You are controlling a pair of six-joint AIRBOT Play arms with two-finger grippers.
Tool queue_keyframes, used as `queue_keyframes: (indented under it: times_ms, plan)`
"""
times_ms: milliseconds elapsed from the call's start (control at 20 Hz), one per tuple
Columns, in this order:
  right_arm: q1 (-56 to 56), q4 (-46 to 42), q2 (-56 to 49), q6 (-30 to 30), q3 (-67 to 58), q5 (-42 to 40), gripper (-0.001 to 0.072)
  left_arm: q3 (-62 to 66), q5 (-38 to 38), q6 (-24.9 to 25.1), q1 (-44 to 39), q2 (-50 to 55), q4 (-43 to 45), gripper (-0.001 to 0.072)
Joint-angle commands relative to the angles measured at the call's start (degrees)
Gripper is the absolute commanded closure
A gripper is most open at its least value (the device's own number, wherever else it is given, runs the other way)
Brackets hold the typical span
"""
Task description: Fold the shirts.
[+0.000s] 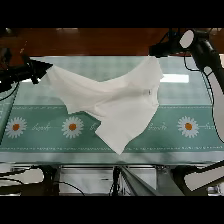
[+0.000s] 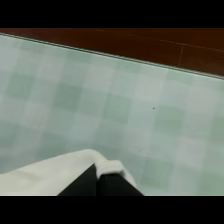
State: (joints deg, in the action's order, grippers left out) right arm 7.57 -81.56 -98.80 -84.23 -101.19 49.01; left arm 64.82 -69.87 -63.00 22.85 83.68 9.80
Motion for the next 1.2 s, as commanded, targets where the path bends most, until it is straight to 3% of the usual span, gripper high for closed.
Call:
queue_keyframes:
  times_ms: [0,150,550,600,650,700,750,850,950,1050,1150]
  plan:
    - [0.02,-2.38,-0.28,-0.79,0.02,-2.27,0.0693,0.31,8.46,-0.74,-0.15,-1.62,-1.68,0.0687]
    - [0.02,-0.61,-0.79,-3.48,0.02,-1.9,0.0693,0.31,10.78,-0.68,-1.27,1.27,-1.64,0.0686]
    - [0.02,4.74,-5.07,-3.5,0.02,6.43,0.0688,0.33,15.52,-0.44,-4.94,13.94,-1.88,0.0683]
    - [0.02,4.83,-4.85,-3.5,0.0,6.27,0.0623,0.35,15.54,0.31,-4.7,14.64,-2.6,0.0669]
    - [0.02,4.85,-4.11,-3.5,0.0,6.27,0.0487,0.37,15.39,3.63,-4.22,14.88,-5.27,0.0574]
    - [-0.02,4.59,-2.78,-3.34,0.0,6.56,0.0407,0.76,14.99,7.43,-3.34,14.88,-8.52,0.0402]
    - [-0.24,4.24,-1.09,-2.91,0.0,7.32,0.0406,2.08,14.1,9.16,-1.84,14.88,-10.64,0.0348]
    - [-1.07,2.73,3.48,-2.19,0.0,11.41,0.0391,6.6,11.69,12.11,2.38,14.88,-11.08,0.0348]
    - [-2.21,0.83,7.43,-2.08,0.0,19.04,0.026,11.06,9.27,13.77,6.75,14.88,-9.22,0.0348]
    - [-3.63,-1.05,8.83,-1.92,0.02,30.12,0.0175,14.67,6.14,13.7,10.49,14.88,-1.64,0.0301]
    - [-5.16,-0.94,8.81,-1.77,2.49,37.48,0.0174,16.28,4.59,13.68,12.79,14.88,7.74,0.0262]
